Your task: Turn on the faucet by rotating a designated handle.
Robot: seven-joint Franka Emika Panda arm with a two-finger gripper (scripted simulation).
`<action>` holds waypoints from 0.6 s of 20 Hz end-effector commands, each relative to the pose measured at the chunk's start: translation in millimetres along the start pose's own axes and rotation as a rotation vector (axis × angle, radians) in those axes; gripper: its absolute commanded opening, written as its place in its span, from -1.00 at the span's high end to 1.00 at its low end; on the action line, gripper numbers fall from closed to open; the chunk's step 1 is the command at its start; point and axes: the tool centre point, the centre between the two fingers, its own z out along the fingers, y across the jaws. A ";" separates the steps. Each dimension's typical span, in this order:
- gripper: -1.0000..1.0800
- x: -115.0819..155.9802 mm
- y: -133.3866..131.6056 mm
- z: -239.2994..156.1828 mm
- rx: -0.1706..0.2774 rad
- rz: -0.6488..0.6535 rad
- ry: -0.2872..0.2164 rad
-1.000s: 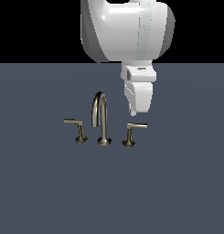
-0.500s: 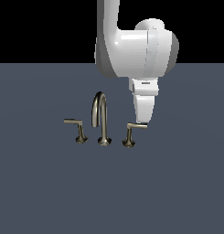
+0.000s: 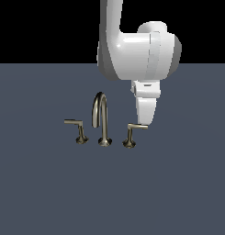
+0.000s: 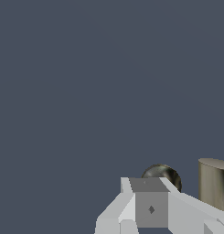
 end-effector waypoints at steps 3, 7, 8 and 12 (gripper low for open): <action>1.00 7.2 12.9 0.0 0.000 0.001 0.000; 1.00 13.9 25.9 0.1 0.000 0.001 0.000; 1.00 15.9 29.2 0.1 0.000 0.001 0.000; 1.00 10.8 27.9 0.1 0.009 -0.006 -0.002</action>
